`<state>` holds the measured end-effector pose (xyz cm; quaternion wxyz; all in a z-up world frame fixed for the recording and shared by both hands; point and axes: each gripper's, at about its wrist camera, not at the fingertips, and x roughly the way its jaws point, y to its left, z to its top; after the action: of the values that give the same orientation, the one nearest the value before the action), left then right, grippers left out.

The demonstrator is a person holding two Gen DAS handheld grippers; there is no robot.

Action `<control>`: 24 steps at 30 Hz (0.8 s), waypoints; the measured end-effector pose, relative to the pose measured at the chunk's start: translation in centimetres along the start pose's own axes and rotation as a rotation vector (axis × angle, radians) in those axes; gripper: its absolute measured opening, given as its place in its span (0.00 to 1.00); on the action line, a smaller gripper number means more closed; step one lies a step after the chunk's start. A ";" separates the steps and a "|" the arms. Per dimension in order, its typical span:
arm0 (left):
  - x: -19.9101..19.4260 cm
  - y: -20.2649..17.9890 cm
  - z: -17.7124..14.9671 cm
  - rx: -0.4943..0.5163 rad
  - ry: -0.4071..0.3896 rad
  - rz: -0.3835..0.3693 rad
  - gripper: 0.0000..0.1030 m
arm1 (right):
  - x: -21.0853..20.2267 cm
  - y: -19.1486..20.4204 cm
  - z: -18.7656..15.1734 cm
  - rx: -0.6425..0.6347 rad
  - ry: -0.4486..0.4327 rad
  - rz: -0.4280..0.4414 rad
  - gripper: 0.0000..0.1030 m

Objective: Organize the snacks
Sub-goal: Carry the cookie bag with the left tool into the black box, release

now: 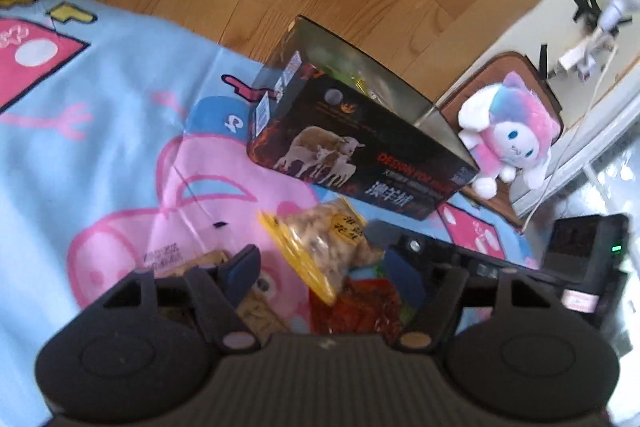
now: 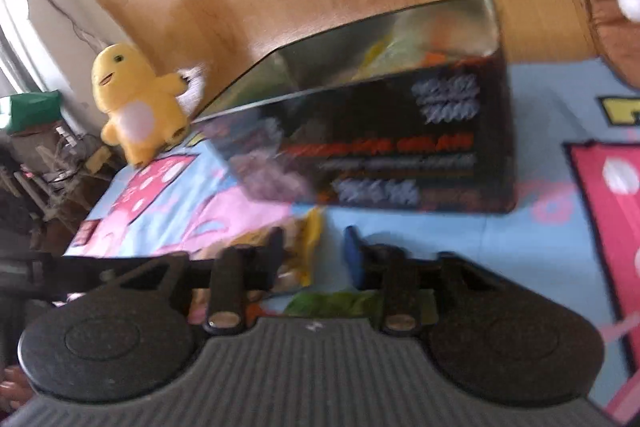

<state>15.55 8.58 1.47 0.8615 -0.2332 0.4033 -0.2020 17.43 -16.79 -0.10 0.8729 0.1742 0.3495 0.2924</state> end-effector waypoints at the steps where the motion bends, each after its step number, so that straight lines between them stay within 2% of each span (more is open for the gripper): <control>1: 0.1 -0.1 -0.2 0.004 0.010 -0.006 0.41 | -0.3 0.7 -0.6 -0.012 0.001 0.007 0.14; 2: 0.2 -0.2 -0.4 -0.004 0.025 -0.022 0.37 | -0.7 1.5 -1.2 -0.035 -0.004 -0.001 0.10; 4: 0.3 -0.4 -1.0 -0.016 0.048 -0.047 0.32 | -1.7 3.2 -2.3 -0.087 -0.034 -0.034 0.10; 6: -0.3 -1.3 -1.1 0.018 0.037 -0.051 0.28 | -2.9 4.5 -3.0 -0.131 -0.082 -0.069 0.10; 9: -1.6 -2.6 -0.3 0.053 0.003 -0.094 0.28 | -4.8 5.8 -2.7 -0.182 -0.169 -0.104 0.10; 13: -2.4 -5.1 2.5 0.140 -0.065 -0.106 0.28 | -6.5 7.0 -0.9 -0.236 -0.289 -0.146 0.10; 17: -1.6 -6.8 6.5 0.229 -0.143 -0.096 0.28 | -5.5 6.4 2.7 -0.253 -0.392 -0.189 0.10; 19: -0.3 -6.6 8.3 0.239 -0.156 -0.075 0.28 | -4.4 5.7 4.2 -0.234 -0.398 -0.201 0.10; 22: 2.1 -5.5 9.8 0.222 -0.150 0.011 0.30 | -2.2 4.9 4.9 -0.233 -0.383 -0.218 0.11; 24: 3.2 -4.7 10.1 0.205 -0.145 0.076 0.35 | -0.8 4.8 4.8 -0.250 -0.365 -0.232 0.14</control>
<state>24.65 5.49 7.91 0.9148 -0.1422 0.3258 -0.1919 18.52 -14.04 6.12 0.9641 0.0736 0.1649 0.1949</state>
